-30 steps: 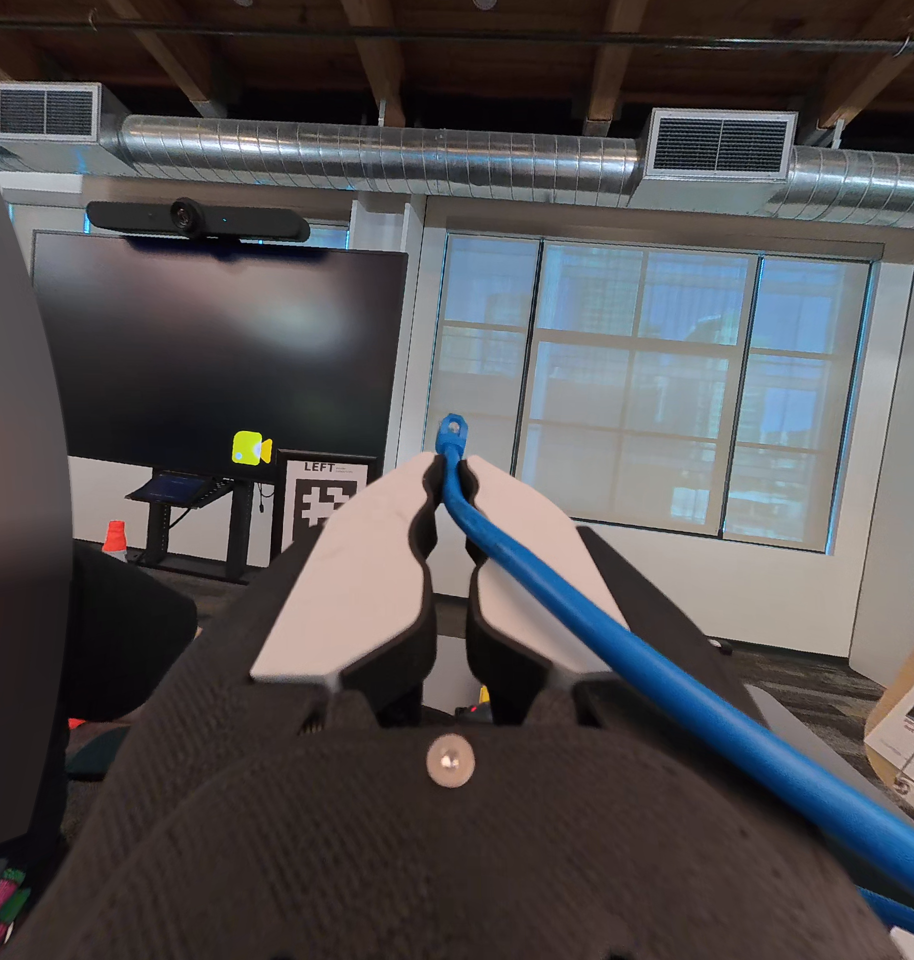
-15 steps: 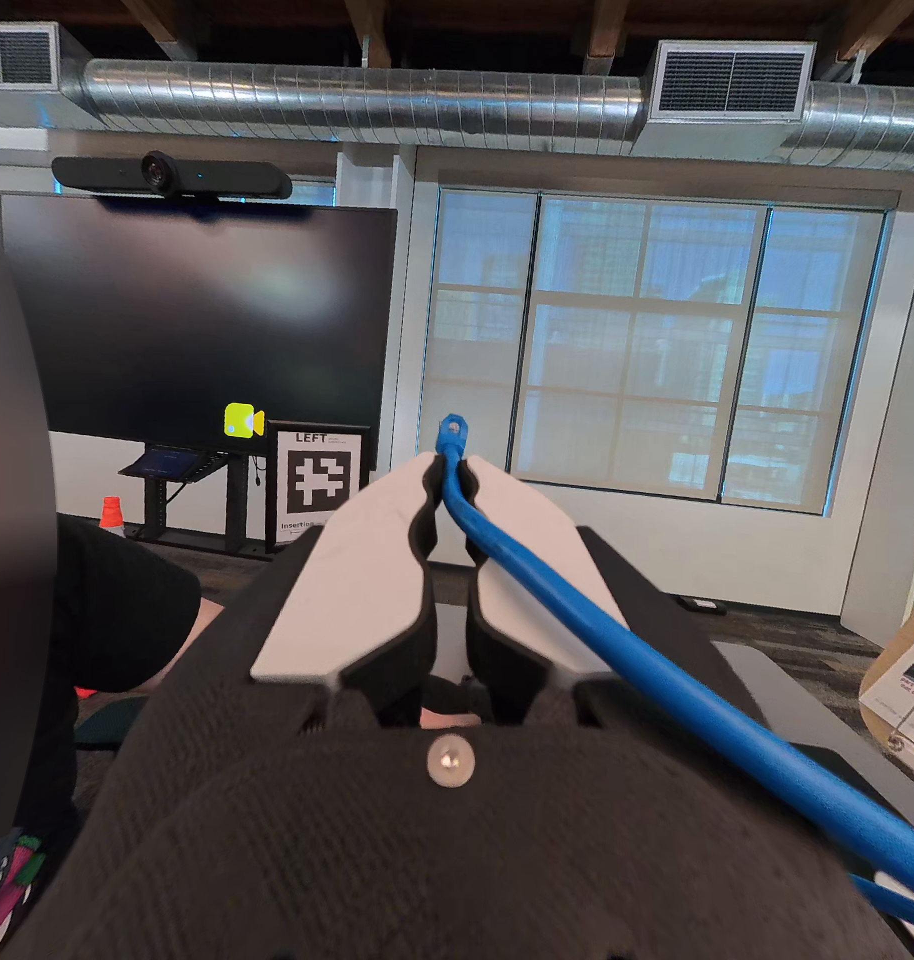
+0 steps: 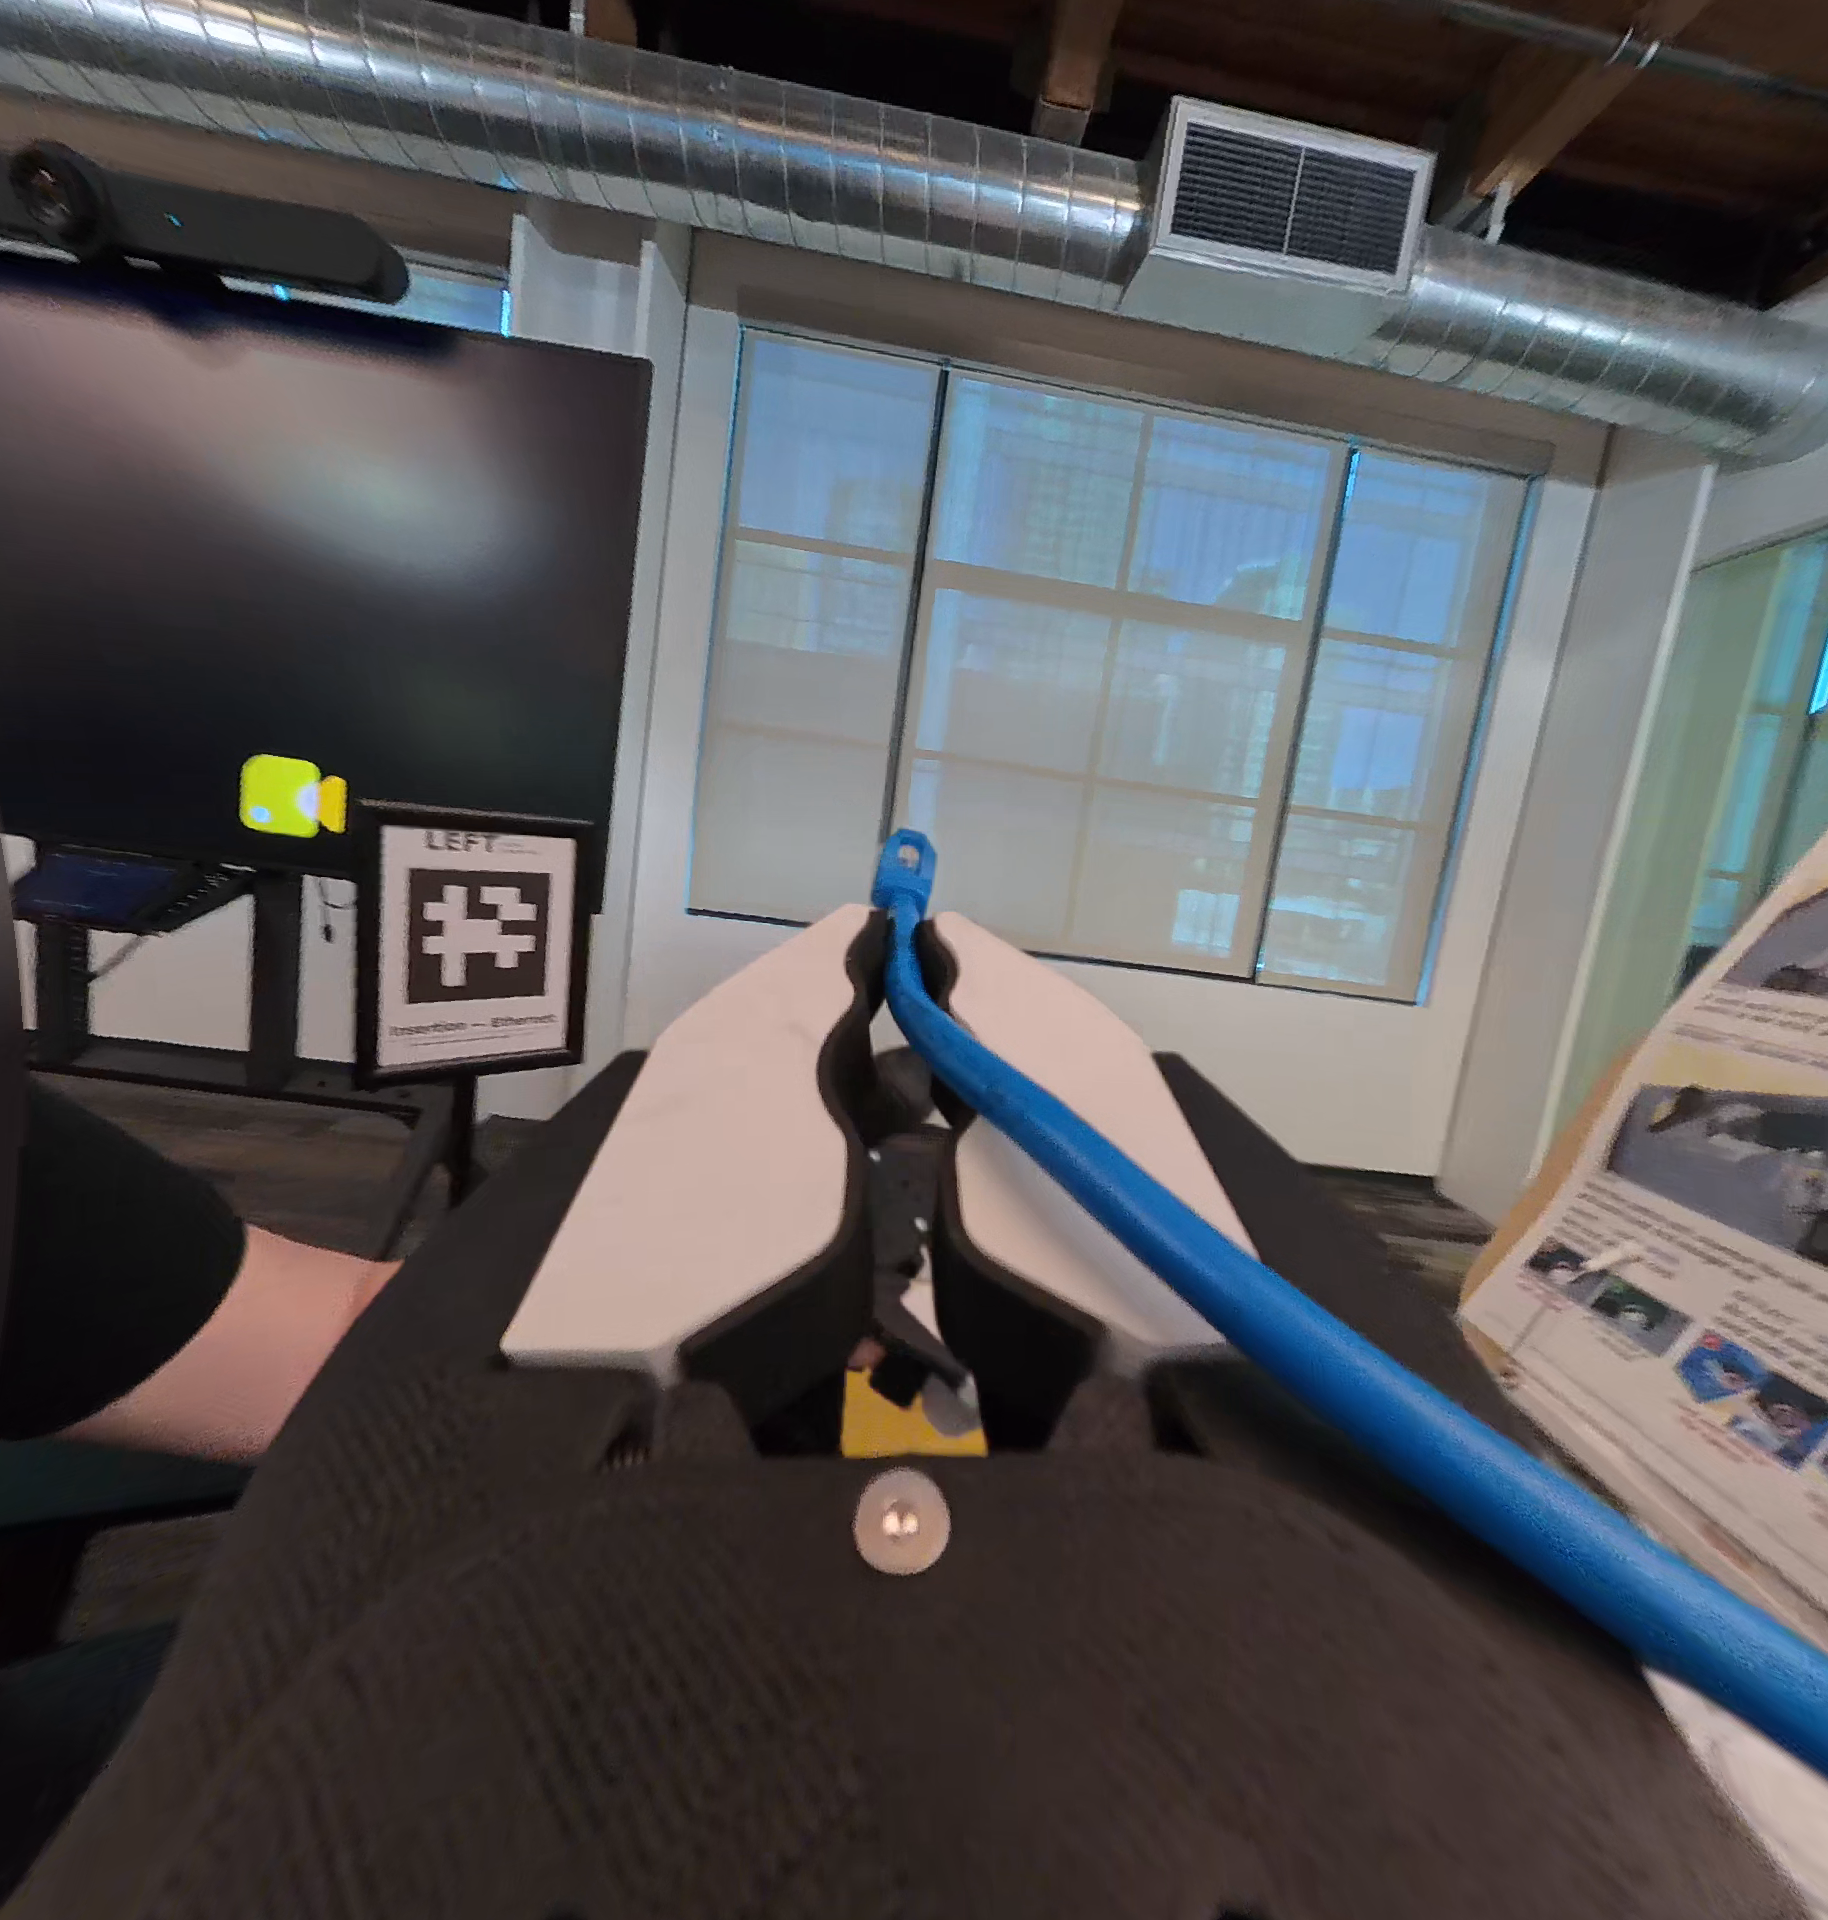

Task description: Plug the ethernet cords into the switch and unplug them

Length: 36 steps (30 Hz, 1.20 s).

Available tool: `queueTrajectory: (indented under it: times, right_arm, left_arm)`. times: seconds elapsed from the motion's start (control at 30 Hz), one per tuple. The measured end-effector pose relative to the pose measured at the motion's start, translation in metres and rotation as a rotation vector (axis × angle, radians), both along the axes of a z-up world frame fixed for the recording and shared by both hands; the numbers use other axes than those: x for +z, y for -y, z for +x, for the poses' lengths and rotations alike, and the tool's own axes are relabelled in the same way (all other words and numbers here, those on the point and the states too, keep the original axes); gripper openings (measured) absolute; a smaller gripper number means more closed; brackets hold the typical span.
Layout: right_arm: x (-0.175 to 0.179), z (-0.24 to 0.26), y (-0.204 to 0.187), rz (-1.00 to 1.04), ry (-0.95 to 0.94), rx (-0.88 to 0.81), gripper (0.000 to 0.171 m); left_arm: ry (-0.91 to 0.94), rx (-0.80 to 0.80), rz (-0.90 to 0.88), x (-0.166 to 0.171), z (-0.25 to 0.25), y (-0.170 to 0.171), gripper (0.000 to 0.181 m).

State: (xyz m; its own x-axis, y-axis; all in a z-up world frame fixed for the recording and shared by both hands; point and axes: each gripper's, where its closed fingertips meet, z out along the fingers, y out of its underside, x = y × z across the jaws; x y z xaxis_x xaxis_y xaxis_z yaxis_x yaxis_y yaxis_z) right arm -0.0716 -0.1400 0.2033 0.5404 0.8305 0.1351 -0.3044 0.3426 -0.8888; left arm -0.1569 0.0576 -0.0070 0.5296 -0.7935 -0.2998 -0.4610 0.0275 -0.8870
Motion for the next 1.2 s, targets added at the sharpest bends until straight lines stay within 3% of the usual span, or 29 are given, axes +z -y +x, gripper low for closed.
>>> queueTrajectory:
  times: [0.23, 0.47, 0.8, 0.97, 1.1, 1.2]
  right_arm:
    - [0.027, 0.011, 0.031, 0.205, 0.018, -0.246, 0.006]
    - [0.04, 0.016, 0.049, 0.257, -0.041, -0.249, 0.005]
    - [-0.022, -0.054, -0.024, 0.098, 0.072, -0.157, 0.005]
    - [-0.025, -0.097, -0.011, 0.154, 0.022, -0.083, 0.006]
    - [-0.031, -0.113, -0.021, 0.167, 0.072, -0.151, 0.006]
    - [-0.044, -0.108, -0.049, 0.209, 0.176, -0.31, 0.006]
  left_arm:
    - [0.326, -0.01, -0.116, 0.084, -0.027, -0.026, 0.061]
    - [0.533, -0.011, -0.178, 0.135, -0.06, -0.057, 0.062]
    - [0.586, -0.153, -0.348, 0.136, -0.048, -0.052, 0.062]
    - [0.609, -0.189, -0.366, 0.142, -0.054, -0.049, 0.062]
    - [0.601, -0.21, -0.386, 0.141, -0.057, -0.046, 0.062]
    - [0.587, -0.244, -0.409, 0.141, -0.053, -0.04, 0.062]
